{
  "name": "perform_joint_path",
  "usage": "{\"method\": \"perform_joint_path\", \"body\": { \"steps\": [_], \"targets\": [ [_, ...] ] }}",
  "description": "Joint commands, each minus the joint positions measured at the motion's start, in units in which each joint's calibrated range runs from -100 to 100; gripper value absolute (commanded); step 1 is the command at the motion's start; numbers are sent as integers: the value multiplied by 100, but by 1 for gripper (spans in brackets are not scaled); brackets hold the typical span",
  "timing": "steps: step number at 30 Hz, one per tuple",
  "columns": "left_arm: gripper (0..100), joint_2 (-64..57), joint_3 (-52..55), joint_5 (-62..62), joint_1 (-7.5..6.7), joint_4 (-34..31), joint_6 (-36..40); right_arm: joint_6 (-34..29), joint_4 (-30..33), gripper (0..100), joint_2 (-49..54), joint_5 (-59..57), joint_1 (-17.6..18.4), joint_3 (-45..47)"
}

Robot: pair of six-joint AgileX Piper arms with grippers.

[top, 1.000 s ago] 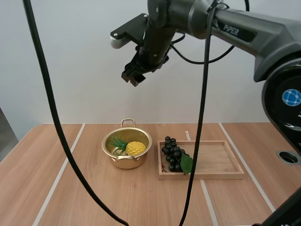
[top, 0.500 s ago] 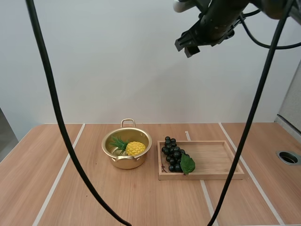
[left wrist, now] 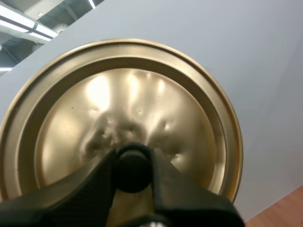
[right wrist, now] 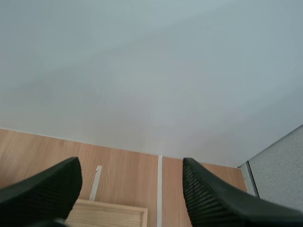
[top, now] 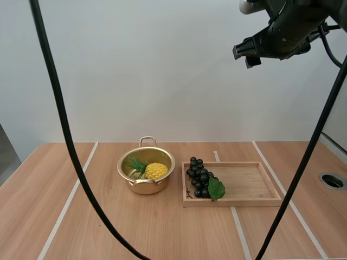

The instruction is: Open the pot, put the pineapple inside, and close it

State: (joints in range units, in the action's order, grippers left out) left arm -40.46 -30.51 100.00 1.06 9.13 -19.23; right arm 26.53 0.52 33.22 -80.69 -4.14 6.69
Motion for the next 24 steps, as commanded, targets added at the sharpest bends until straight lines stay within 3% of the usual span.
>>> {"method": "perform_joint_path", "body": {
  "steps": [1, 3, 4, 6, 8, 13, 24],
  "targets": [
    [0, -30, 20, 0, 8, -52, 47, 68, -52, 100, 200, 570, -27, 393],
    [0, -30, 137, 0, 8, -19, 47, 68, -52, 97, 239, 782, -27, 587],
    [0, -30, 240, 0, 8, -6, 47, 68, -52, 83, 253, 867, -27, 680],
    [0, -30, 505, 0, 8, 2, 65, 24, -85, 47, 253, 991, -27, 776],
    [0, -30, 810, 0, 8, 16, 76, -81, -85, 0, 253, 1176, -27, 828],
    [0, -80, 1776, -310, 8, 265, 76, -171, -116, 0, 253, 1545, -27, 904],
    [0, -584, 5110, -3452, 8, 775, -5, -171, -116, 0, 292, 3511, -75, 2532]
  ]
}}
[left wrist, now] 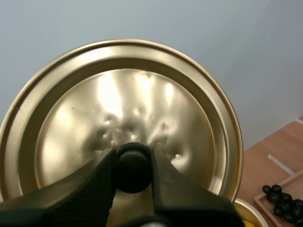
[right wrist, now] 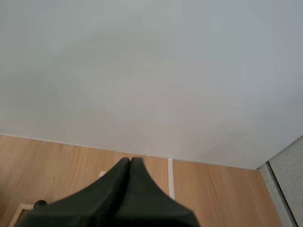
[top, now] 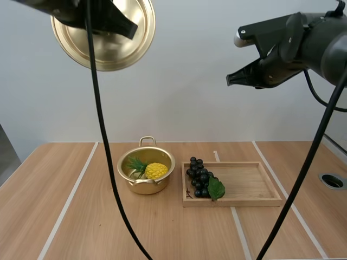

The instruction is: Open the pot, put the pineapple inside, and close it

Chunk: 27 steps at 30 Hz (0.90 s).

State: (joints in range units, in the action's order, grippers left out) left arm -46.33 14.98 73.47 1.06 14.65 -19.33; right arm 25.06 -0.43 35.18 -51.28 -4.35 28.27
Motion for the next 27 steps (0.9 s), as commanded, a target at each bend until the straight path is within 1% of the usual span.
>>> {"method": "perform_joint_path", "body": {
  "steps": [1, 5, 8, 11, 18, 27],
  "targets": [
    [0, 48, 865, -1023, 8, 354, -104, -23, -72, 0, 96, 798, -93, 574],
    [0, 350, 1725, -1477, 8, 1093, -592, -23, -329, 0, 107, 1736, -290, 1316],
    [0, 663, 2040, -1654, 8, 1444, -779, -14, -361, 0, 107, 2382, -336, 1756],
    [0, 1037, 2143, -1654, 8, 1639, -864, -13, -361, 0, 107, 2620, -336, 1984],
    [0, 2048, 2144, -1388, -14, 1670, -941, -13, -345, 0, -185, 2573, -336, 2054],
    [0, 2820, 2144, -1069, -14, 1684, -941, -13, -222, 0, -699, 2427, -336, 2054]
  ]
}}
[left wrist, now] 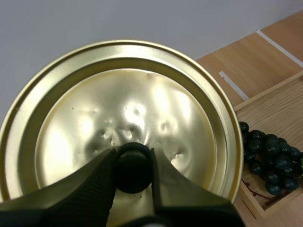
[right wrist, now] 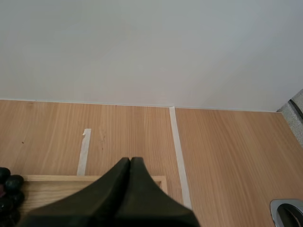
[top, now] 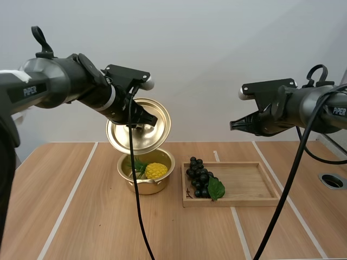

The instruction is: Open the pot, put the pineapple inside, and close it

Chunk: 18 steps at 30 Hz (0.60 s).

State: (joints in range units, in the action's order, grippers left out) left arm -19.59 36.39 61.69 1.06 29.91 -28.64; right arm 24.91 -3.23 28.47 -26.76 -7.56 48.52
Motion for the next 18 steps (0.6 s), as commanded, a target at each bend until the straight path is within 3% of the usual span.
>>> {"method": "perform_joint_path", "body": {
  "steps": [1, 9, 18],
  "targets": [
    [0, 250, 3, 242, -14, 158, -10, 1, 70, 0, -43, -25, -14, 29],
    [0, 932, 3, 964, -23, 158, -22, 1, 146, 0, -83, -25, -14, 29],
    [0, 1190, 3, 74, -23, 158, -331, 1, 170, 0, -83, -91, -14, 29]
  ]
}}
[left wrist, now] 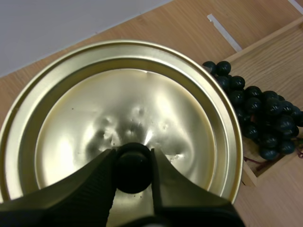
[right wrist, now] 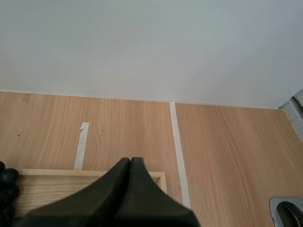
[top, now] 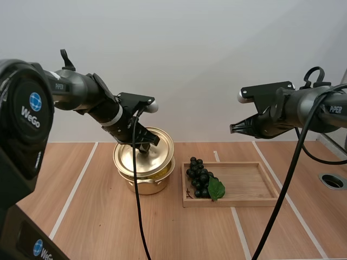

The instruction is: Open the pot, put the pineapple inside, and close it

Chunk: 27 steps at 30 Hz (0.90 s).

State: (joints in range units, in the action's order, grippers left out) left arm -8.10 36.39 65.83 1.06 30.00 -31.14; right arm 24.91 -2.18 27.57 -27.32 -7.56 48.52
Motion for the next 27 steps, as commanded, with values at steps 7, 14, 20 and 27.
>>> {"method": "perform_joint_path", "body": {
  "steps": [7, 14, 20, 27],
  "targets": [
    [0, 500, 3, -284, -23, 199, -272, 1, 65, 0, 7, -35, -14, 29],
    [0, 632, 3, -267, -23, 399, -510, 11, 65, 0, 7, -25, -14, 29],
    [20, 656, 3, -144, -23, 618, -715, 44, 75, 0, 7, -25, -14, 29],
    [58, 678, 3, -103, -23, 652, -777, 44, 75, 0, 7, -25, -14, 29]
  ]
}}
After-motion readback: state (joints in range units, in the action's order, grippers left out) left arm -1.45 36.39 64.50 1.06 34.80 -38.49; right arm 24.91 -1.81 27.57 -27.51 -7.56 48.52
